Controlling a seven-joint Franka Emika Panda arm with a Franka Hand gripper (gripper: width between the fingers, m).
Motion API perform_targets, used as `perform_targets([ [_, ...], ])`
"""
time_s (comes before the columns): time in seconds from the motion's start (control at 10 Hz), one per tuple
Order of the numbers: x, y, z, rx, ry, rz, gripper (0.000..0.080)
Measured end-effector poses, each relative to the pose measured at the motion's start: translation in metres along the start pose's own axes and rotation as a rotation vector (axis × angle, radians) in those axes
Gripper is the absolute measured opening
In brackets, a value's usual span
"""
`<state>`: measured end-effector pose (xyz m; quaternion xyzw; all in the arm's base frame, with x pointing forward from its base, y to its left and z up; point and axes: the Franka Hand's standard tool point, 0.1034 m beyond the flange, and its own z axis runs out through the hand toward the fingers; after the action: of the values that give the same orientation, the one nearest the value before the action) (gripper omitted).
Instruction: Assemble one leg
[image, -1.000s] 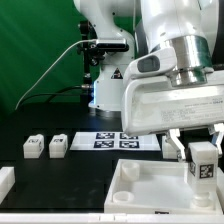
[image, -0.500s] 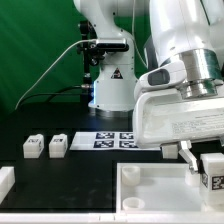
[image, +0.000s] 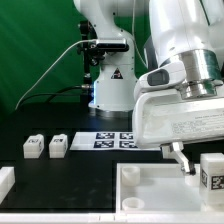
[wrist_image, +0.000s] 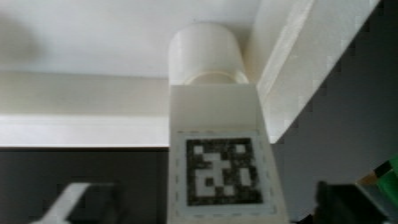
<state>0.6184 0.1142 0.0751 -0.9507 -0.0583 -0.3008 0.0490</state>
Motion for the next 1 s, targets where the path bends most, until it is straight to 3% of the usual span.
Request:
perform_targets([
  [0.2, 0.0000, 0.0000, 0.0000, 0.000, 0.000, 0.000, 0.0643],
  [0.4, -0.0013, -0.0080, 0.0025, 0.011, -0.022, -0.006, 0.0648],
  [1.0, -0.0020, -0.0060, 0.0026, 0.009, -0.025, -0.004, 0.0649],
])
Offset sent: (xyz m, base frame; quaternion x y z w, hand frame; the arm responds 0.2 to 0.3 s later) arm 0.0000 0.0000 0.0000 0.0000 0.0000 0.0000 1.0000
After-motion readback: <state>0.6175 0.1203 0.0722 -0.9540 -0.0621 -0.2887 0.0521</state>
